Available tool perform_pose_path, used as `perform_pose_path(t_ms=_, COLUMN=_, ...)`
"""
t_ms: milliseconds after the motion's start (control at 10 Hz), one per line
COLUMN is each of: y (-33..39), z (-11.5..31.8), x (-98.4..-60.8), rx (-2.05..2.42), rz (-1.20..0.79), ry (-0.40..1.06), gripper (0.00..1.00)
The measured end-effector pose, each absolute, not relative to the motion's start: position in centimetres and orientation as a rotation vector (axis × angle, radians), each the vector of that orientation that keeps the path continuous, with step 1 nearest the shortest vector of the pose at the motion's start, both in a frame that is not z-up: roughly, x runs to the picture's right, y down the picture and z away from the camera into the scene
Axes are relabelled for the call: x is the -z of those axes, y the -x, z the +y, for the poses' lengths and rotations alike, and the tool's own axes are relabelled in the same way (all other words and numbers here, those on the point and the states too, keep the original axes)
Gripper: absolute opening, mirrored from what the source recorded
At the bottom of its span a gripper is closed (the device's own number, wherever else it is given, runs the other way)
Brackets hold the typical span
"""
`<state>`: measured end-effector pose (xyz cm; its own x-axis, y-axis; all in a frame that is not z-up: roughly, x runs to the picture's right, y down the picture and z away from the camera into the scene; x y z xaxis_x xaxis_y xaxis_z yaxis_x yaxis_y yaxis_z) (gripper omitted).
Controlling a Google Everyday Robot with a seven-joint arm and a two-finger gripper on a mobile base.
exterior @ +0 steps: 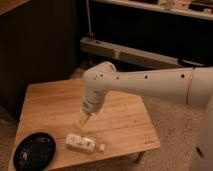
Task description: Place the bottle in the ceramic bowl
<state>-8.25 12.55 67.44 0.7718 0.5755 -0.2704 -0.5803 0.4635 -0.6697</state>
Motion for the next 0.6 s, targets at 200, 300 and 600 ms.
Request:
perform_pose_path(t_ms=200, y=7.8, z=12.8, x=-67.4, rx=-0.608, rz=-0.028, ry=0.845, gripper=0.65)
perform_pose_path(t_ms=300, y=7.8, z=12.8, x=-67.3, rx=-0.563, rz=-0.048, ry=0.851, gripper=0.65)
perform_pose_path(t_ms=600, y=9.5, z=12.5, x=-66.6, rx=-0.538, rz=-0.11, ry=0.792, gripper=0.65)
